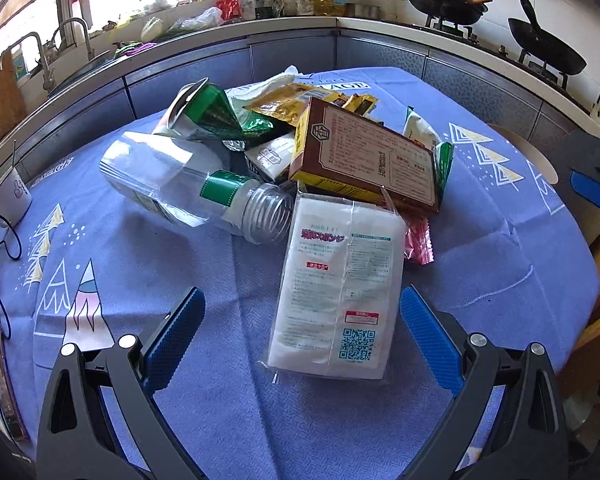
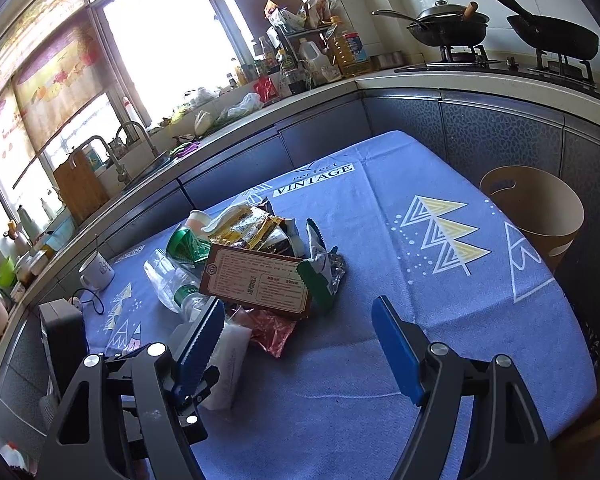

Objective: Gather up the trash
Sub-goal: 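Grasp the white tissue pack with the left tool while the right tool approaches the green snack bag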

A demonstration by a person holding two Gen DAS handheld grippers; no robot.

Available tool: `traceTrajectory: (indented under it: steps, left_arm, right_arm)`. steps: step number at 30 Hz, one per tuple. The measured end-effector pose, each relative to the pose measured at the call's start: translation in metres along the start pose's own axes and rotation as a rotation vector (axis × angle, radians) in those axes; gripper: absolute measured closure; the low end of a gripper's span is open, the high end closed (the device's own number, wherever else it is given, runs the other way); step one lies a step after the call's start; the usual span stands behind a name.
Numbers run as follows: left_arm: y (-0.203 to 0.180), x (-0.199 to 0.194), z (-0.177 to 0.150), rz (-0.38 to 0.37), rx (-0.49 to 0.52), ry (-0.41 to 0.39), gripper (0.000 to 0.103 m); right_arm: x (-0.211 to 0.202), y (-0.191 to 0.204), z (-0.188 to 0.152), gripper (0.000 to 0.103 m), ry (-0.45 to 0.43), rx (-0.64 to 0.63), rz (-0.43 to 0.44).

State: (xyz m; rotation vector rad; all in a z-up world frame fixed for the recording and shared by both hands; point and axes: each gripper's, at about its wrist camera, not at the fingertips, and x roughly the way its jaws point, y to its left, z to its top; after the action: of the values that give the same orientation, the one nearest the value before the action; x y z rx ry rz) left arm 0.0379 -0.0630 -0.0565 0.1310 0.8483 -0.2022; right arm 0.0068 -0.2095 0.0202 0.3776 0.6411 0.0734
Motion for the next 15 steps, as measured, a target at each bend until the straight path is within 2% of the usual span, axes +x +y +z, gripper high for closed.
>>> traceTrajectory:
  steps: [3,4,5,6,7,10,15]
  left_arm:
    - [-0.005,0.012,0.000,0.004,0.010,0.025,0.006]
    - [-0.006,0.015,-0.001,0.004,0.011,0.035,0.011]
    - [-0.005,0.017,-0.001,0.001,0.010,0.041,0.026]
    - [-0.005,0.019,-0.002,-0.007,0.009,0.050,0.036]
    - [-0.004,0.020,-0.003,-0.016,0.006,0.056,0.040]
    - [0.002,0.011,-0.006,-0.035,0.004,0.029,0.041]
    - [0.021,-0.013,-0.016,-0.050,0.002,-0.016,0.041]
  right_arm:
    - [0.009,-0.002,0.000,0.026,0.019,-0.007,-0.002]
    - [0.013,-0.002,0.000,0.027,0.029,-0.014,-0.003]
    - [0.017,-0.002,0.001,0.030,0.037,-0.023,-0.003]
    - [0.021,-0.001,0.002,0.032,0.043,-0.035,-0.002]
    - [0.025,0.001,0.003,0.035,0.051,-0.054,-0.001]
    - [0.037,0.009,0.009,0.043,0.072,-0.117,0.022]
    - [0.061,0.035,0.016,0.044,0.103,-0.281,0.035]
